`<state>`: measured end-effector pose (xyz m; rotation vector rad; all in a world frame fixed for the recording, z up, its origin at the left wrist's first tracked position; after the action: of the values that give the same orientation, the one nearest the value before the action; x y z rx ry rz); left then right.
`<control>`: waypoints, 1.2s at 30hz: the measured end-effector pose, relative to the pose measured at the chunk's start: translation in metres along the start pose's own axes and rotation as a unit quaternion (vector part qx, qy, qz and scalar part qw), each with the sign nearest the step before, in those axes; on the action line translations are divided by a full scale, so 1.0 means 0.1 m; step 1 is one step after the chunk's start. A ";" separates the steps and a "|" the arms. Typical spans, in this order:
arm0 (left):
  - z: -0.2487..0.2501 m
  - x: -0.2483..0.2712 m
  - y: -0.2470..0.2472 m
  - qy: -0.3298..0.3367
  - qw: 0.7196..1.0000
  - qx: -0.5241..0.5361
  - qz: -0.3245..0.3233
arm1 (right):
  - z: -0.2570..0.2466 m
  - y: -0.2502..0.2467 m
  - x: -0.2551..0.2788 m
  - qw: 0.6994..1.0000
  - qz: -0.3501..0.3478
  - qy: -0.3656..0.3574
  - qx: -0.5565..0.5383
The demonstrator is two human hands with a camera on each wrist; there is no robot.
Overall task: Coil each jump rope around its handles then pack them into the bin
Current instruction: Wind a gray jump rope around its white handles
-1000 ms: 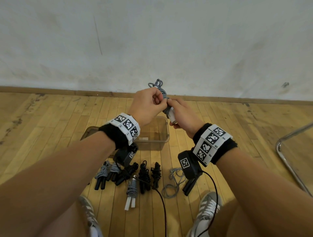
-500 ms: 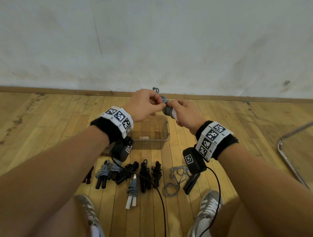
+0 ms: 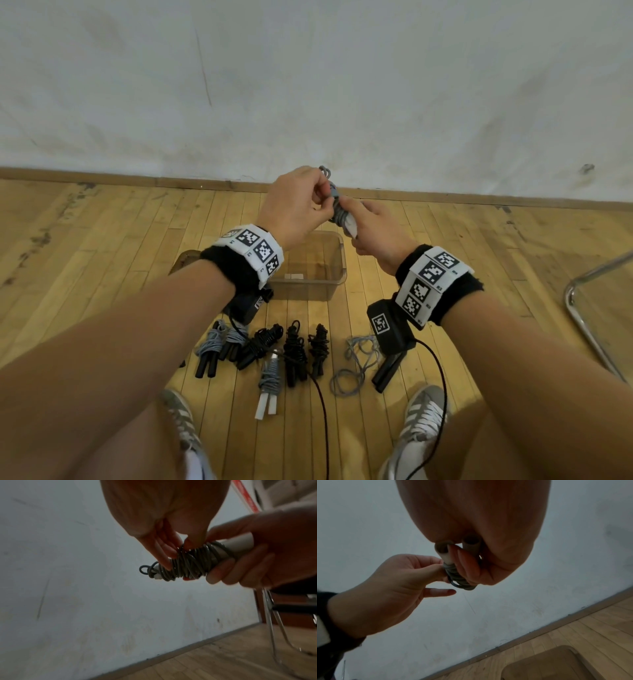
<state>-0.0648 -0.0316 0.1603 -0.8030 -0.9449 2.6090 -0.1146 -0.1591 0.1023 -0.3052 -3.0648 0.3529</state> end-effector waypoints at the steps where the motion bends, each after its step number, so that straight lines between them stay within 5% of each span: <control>1: 0.04 0.00 -0.04 0.027 0.999 0.002 0.018 | 0.00 -0.02 -0.01 1.000 0.009 0.004 -0.012; 7: -0.06 0.00 -0.04 -0.010 0.995 0.100 0.011 | 0.14 -0.13 -0.08 0.998 0.039 0.030 -0.048; 17: -0.01 0.00 0.04 -0.011 0.996 0.078 -0.049 | 0.13 -0.20 -0.02 0.997 0.027 0.023 -0.068; 23: -0.07 0.04 0.13 -0.026 0.993 0.042 -0.112 | 0.14 -0.19 0.02 1.000 0.011 0.010 0.022; 36: -0.07 0.07 0.09 -0.064 0.988 0.127 -0.066 | 0.00 -0.35 0.05 0.994 0.050 -0.096 0.029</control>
<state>-0.0669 -0.0317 0.1470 -0.4977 -0.6519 2.6171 -0.1258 -0.1912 0.1106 -0.4500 -3.2261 0.5022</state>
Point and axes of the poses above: each hand's wrist, its own x-axis away from the middle knuckle, its own y-axis out of the palm, z = x × y, the point moved 9 cm from there along -x, towards the middle knuckle, and after that the axes turned 7 degrees about -y, right-handed, at the moved point
